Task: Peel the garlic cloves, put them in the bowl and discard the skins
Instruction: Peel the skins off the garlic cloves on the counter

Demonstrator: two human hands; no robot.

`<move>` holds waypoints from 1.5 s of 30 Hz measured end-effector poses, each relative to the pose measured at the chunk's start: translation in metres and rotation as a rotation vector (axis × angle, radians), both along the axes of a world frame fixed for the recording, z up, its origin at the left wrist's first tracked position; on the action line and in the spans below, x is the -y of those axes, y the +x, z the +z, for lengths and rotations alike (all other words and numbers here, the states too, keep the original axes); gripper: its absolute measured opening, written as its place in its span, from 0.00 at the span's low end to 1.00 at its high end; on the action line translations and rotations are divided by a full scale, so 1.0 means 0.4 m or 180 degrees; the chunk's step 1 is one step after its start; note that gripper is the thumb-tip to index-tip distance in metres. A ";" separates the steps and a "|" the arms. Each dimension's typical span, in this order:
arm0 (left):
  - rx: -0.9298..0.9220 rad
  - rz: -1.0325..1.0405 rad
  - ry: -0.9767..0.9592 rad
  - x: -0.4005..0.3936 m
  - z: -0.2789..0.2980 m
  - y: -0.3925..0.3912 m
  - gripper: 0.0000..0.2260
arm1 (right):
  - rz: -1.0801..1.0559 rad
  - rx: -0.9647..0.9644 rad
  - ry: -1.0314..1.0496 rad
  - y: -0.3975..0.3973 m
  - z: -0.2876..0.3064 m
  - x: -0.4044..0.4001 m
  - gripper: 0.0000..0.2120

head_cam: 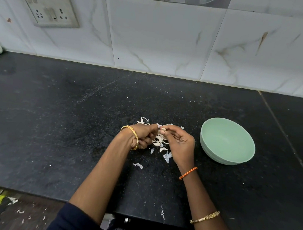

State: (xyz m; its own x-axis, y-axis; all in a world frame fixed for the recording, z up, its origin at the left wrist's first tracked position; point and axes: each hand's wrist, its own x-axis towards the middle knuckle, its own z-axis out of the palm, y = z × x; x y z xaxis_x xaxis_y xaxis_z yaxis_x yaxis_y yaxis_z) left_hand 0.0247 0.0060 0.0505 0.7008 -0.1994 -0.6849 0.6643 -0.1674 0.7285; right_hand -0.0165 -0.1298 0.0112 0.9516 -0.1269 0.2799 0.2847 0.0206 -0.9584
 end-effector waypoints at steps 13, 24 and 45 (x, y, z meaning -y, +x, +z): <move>0.1534 0.0327 0.0827 0.009 -0.003 -0.037 0.14 | 0.0306 -0.0795 0.0912 0.011 0.022 0.016 0.08; 0.2560 0.0314 0.0581 0.011 0.008 -0.043 0.03 | 0.0283 -0.0771 0.0386 0.004 0.031 0.026 0.10; 0.3150 -0.0333 0.1671 -0.002 0.014 -0.033 0.08 | -0.0140 -0.0695 -0.1074 0.018 0.027 -0.008 0.10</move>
